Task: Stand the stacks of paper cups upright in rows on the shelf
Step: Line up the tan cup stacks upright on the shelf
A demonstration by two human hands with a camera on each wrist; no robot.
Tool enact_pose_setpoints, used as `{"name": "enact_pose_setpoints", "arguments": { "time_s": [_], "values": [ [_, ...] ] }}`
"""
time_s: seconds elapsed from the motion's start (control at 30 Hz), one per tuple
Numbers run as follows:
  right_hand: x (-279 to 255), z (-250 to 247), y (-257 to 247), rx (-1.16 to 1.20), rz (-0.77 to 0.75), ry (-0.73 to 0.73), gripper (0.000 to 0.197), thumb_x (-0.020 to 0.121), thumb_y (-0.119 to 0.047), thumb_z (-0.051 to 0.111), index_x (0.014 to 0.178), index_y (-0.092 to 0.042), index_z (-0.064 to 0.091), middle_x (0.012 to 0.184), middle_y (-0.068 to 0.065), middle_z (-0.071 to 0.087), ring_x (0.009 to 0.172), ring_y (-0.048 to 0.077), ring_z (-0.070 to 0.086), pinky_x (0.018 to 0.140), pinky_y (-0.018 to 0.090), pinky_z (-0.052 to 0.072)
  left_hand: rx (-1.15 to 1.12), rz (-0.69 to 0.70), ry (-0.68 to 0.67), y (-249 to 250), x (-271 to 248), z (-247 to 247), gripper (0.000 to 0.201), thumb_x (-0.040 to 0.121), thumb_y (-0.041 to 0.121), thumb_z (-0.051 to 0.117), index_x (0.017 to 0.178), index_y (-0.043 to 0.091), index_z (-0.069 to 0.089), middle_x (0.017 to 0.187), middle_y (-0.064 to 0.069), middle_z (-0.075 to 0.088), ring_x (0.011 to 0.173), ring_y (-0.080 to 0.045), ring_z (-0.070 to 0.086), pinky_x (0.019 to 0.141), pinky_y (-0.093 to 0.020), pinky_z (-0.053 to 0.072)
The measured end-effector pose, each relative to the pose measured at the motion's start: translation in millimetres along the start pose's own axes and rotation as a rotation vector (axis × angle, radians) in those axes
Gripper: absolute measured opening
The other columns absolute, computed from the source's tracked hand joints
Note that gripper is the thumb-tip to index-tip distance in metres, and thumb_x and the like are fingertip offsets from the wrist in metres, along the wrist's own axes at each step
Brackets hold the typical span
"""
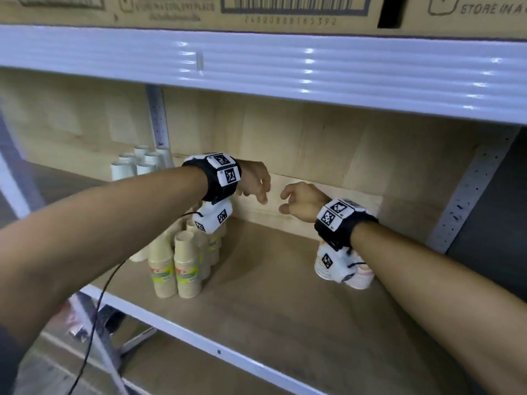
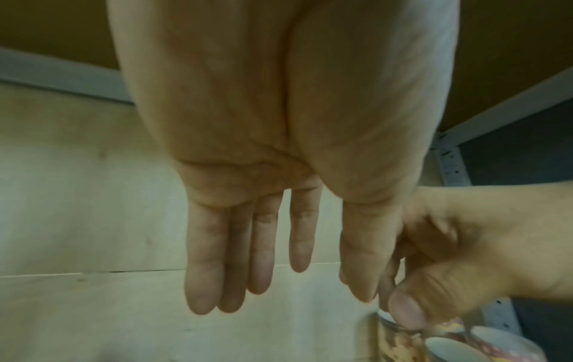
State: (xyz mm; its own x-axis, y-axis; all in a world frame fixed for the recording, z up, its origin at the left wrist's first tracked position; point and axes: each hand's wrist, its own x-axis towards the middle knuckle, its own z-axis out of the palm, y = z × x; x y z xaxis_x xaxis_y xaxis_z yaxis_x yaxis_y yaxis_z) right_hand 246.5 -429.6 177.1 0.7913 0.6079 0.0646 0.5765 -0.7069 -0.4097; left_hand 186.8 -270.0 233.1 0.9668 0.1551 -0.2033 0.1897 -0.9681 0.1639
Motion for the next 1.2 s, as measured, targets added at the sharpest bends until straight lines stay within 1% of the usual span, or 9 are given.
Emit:
{"name": "enact_pose_setpoints", "arguments": {
  "time_s": [0.2, 0.33, 0.5, 0.6, 0.7, 0.77, 0.87, 1.0, 1.2],
  "values": [
    [1.0, 25.3, -77.0, 0.03, -0.19, -0.075, 0.026, 0.081, -0.035, 0.07, 0.106, -0.027, 0.067, 0.103, -0.002, 0.065, 0.095, 0.02, 0.063, 0.075, 0.025, 0.046, 0.024, -0.129, -0.021, -67.4, -48.3, -5.9, 0.033, 0.074, 0.027, 0.081, 0.105, 0.022, 0.071, 0.099, -0.006, 0.071, 0.075, -0.019, 0.066, 0.07, -0.032, 0.059],
    [-3.5, 47.4, -117.0, 0.052, -0.286, -0.13, 0.022, 0.083, -0.029, 0.07, 0.104, -0.025, 0.07, 0.105, -0.001, 0.066, 0.094, 0.02, 0.063, 0.077, 0.025, 0.048, 0.092, -0.181, -0.13, -98.2, -73.6, 0.4, 0.026, 0.083, 0.021, 0.075, 0.108, 0.016, 0.071, 0.1, -0.006, 0.069, 0.079, -0.02, 0.064, 0.066, -0.028, 0.054],
    [-7.3, 76.9, -148.9, 0.055, -0.375, -0.2, 0.018, 0.082, -0.029, 0.073, 0.097, -0.019, 0.074, 0.104, -0.001, 0.064, 0.103, 0.018, 0.06, 0.077, 0.022, 0.04, 0.122, -0.254, -0.181, -126.8, -87.0, 17.7, 0.039, 0.084, 0.025, 0.074, 0.121, 0.016, 0.066, 0.111, -0.011, 0.067, 0.085, -0.023, 0.063, 0.073, -0.03, 0.056],
    [-8.6, 90.2, -158.5, 0.05, -0.368, -0.207, 0.019, 0.079, -0.027, 0.072, 0.094, -0.015, 0.074, 0.099, 0.002, 0.07, 0.095, 0.02, 0.066, 0.075, 0.029, 0.053, 0.105, -0.275, -0.192, -134.9, -92.2, 25.9, 0.041, 0.084, 0.025, 0.074, 0.124, 0.017, 0.064, 0.117, -0.013, 0.065, 0.096, -0.027, 0.068, 0.071, -0.029, 0.057],
    [-8.9, 101.5, -164.4, 0.075, -0.387, -0.183, 0.025, 0.08, -0.035, 0.073, 0.087, -0.012, 0.073, 0.101, 0.007, 0.068, 0.091, 0.02, 0.065, 0.083, 0.032, 0.056, 0.085, -0.304, -0.203, -137.9, -97.3, 32.6, 0.036, 0.082, 0.018, 0.073, 0.118, 0.016, 0.066, 0.111, -0.01, 0.067, 0.077, -0.017, 0.067, 0.054, -0.021, 0.052],
    [-7.8, 107.7, -167.5, 0.048, -0.369, -0.181, 0.026, 0.079, -0.038, 0.073, 0.084, -0.012, 0.073, 0.098, 0.007, 0.068, 0.088, 0.022, 0.066, 0.083, 0.033, 0.056, 0.09, -0.315, -0.214, -141.1, -97.1, 38.4, 0.034, 0.082, 0.014, 0.072, 0.115, 0.011, 0.067, 0.103, -0.01, 0.067, 0.067, -0.012, 0.063, 0.049, -0.019, 0.048],
    [-8.2, 110.0, -170.9, 0.004, -0.356, -0.233, 0.023, 0.079, -0.028, 0.074, 0.093, -0.009, 0.074, 0.097, 0.009, 0.071, 0.091, 0.023, 0.068, 0.082, 0.033, 0.057, 0.052, -0.306, -0.231, -143.7, -97.3, 47.2, 0.036, 0.087, 0.017, 0.071, 0.121, 0.007, 0.065, 0.105, -0.009, 0.067, 0.067, -0.013, 0.063, 0.049, -0.017, 0.05],
    [-10.1, 108.5, -172.5, -0.039, -0.369, -0.265, 0.025, 0.082, -0.025, 0.071, 0.098, -0.006, 0.072, 0.098, 0.012, 0.071, 0.092, 0.026, 0.067, 0.077, 0.03, 0.054, 0.013, -0.289, -0.207, -145.8, -98.3, 54.1, 0.039, 0.086, 0.015, 0.072, 0.124, 0.007, 0.065, 0.118, -0.011, 0.067, 0.082, -0.021, 0.068, 0.057, -0.02, 0.055],
    [-13.6, 102.7, -173.7, -0.085, -0.396, -0.255, 0.026, 0.086, -0.02, 0.069, 0.104, -0.001, 0.071, 0.101, 0.015, 0.07, 0.095, 0.027, 0.066, 0.074, 0.028, 0.051, 0.003, -0.273, -0.192, -141.0, -101.5, 54.2, 0.042, 0.081, 0.016, 0.074, 0.122, 0.011, 0.066, 0.11, -0.008, 0.071, 0.084, -0.022, 0.072, 0.06, -0.024, 0.056]
  ]
}}
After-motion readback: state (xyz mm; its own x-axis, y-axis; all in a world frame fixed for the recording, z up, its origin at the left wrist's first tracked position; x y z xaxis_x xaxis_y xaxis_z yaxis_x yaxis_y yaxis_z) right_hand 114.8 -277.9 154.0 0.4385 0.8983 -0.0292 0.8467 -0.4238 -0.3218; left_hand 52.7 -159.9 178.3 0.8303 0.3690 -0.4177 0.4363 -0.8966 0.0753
